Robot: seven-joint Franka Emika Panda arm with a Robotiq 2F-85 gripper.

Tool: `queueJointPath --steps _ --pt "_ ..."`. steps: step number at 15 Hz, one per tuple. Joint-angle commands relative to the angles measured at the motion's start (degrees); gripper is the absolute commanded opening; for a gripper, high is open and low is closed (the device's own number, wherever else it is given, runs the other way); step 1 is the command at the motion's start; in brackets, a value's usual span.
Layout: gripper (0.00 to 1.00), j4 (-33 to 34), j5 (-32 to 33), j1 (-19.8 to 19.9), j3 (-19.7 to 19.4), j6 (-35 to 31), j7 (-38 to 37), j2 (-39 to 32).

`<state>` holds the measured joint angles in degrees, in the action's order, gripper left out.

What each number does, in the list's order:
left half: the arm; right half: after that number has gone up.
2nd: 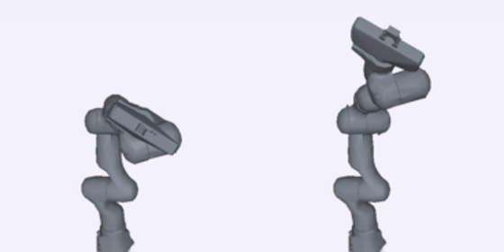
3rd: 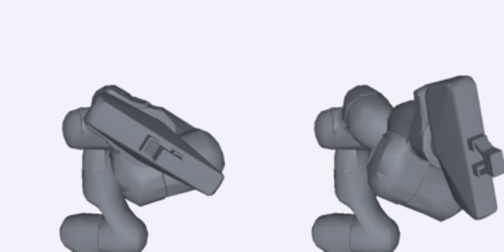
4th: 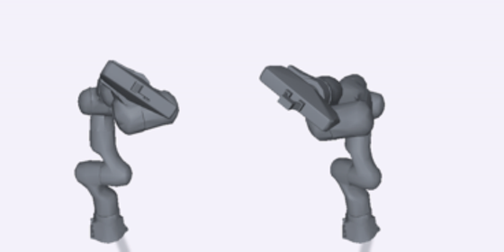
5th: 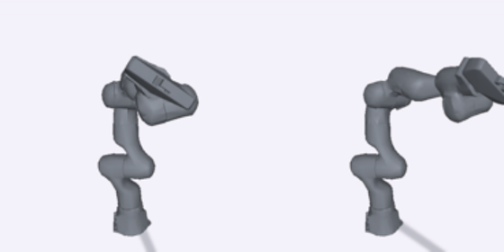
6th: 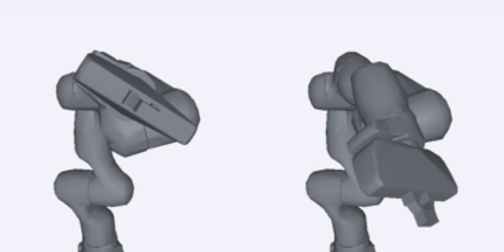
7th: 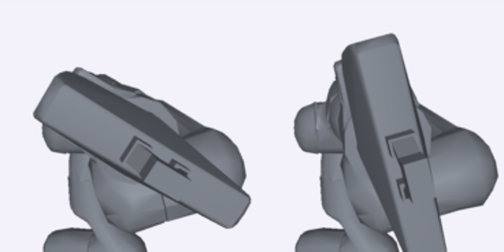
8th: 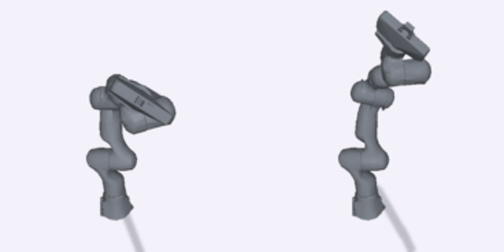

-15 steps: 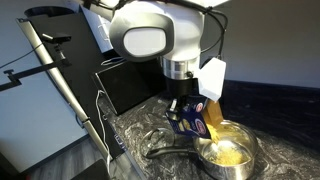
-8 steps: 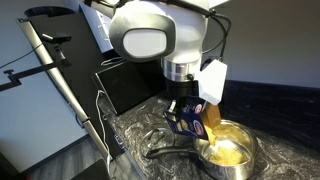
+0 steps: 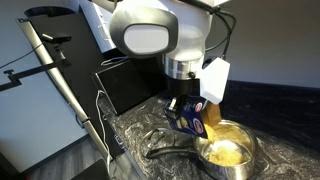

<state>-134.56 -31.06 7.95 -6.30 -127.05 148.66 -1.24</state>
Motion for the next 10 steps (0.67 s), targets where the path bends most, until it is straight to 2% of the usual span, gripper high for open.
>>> queueJointPath --steps 1,7,10 --pt "0.18 1.7 -2.6 0.3 -0.5 4.2 2.2 1.3" --pt "0.18 2.6 -2.8 0.7 -1.2 5.4 2.2 1.3" --pt "0.18 1.4 -1.9 0.4 -1.2 3.6 2.2 1.6"
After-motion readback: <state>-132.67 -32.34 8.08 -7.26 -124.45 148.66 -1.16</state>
